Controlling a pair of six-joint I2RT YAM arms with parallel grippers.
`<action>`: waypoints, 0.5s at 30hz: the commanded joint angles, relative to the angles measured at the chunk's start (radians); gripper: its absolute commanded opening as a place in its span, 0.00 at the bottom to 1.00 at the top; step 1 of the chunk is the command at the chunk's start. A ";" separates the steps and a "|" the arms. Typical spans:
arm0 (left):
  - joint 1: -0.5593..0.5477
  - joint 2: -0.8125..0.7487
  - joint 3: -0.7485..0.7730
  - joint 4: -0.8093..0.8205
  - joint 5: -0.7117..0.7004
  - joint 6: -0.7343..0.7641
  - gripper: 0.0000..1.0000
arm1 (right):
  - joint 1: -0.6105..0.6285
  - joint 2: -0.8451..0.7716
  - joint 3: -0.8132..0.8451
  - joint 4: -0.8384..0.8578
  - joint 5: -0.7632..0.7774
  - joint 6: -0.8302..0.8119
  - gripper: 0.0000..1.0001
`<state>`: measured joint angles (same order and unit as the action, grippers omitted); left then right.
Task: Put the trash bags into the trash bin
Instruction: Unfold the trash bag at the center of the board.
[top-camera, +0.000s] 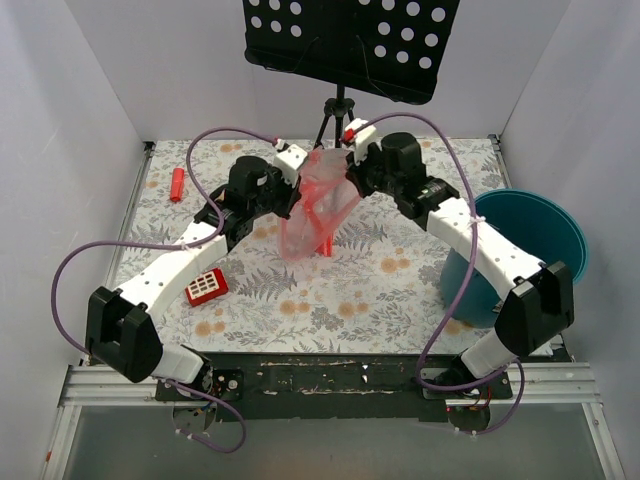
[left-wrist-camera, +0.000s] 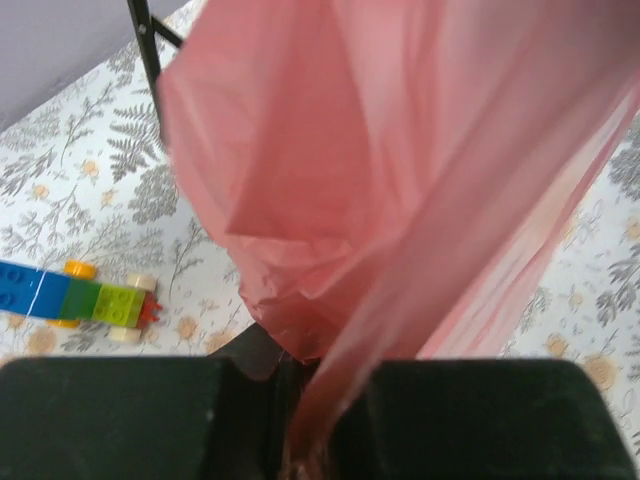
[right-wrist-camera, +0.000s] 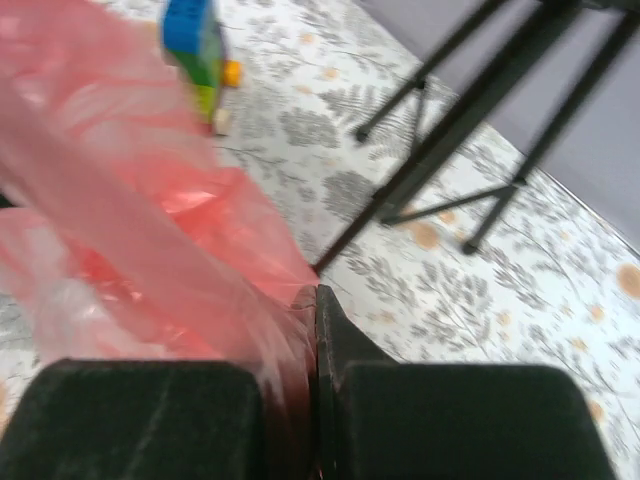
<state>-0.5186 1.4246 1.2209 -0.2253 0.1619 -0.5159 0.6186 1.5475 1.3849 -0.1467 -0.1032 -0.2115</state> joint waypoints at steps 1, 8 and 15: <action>0.028 -0.076 -0.081 0.018 -0.025 0.059 0.01 | -0.062 -0.064 0.039 0.023 0.025 0.029 0.01; 0.054 -0.075 -0.104 0.040 -0.047 0.094 0.00 | -0.131 -0.107 -0.027 -0.005 0.089 0.035 0.01; 0.072 -0.115 -0.112 0.041 0.072 0.099 0.20 | -0.215 -0.130 -0.058 -0.017 0.152 0.049 0.01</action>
<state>-0.4572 1.3808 1.1187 -0.1982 0.1463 -0.4263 0.4351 1.4555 1.3418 -0.1707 -0.0162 -0.1802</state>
